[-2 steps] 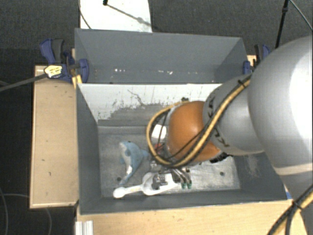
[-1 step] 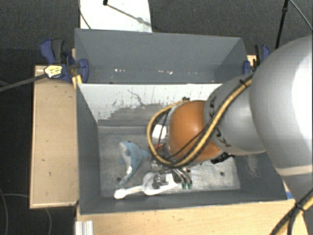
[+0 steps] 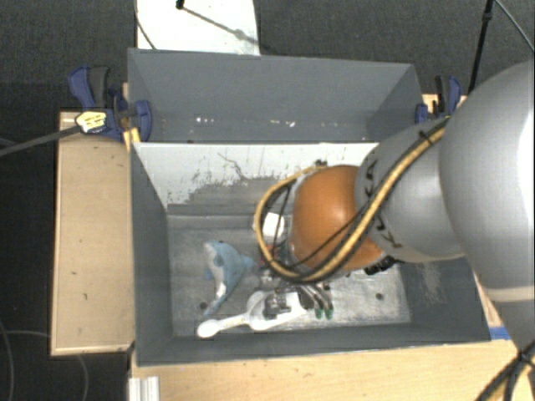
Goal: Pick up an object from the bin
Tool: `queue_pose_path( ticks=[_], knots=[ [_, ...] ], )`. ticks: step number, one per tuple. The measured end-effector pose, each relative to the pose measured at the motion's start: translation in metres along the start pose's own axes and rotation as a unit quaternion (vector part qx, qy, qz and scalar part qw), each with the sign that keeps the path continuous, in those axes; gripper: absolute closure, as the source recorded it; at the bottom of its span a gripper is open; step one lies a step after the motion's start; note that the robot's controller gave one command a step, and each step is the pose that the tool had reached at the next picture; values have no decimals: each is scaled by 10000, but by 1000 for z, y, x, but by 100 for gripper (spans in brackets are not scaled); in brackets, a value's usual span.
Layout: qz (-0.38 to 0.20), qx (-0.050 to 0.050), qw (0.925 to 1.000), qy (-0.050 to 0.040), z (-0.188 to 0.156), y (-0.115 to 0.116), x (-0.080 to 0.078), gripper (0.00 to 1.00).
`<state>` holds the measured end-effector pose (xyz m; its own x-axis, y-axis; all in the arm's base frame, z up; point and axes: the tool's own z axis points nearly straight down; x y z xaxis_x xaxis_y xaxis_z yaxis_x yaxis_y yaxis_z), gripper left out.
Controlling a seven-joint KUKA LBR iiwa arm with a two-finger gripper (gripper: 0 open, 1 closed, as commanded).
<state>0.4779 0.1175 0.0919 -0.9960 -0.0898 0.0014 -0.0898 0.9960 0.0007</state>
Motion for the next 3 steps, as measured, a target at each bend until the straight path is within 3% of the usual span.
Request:
queue_pose_path(
  ticks=[1,3],
  knots=[
    [-37,-1,10000,-22,-12,0,-1,100],
    [-26,3,10000,20,-48,0,1,100]
  ],
)
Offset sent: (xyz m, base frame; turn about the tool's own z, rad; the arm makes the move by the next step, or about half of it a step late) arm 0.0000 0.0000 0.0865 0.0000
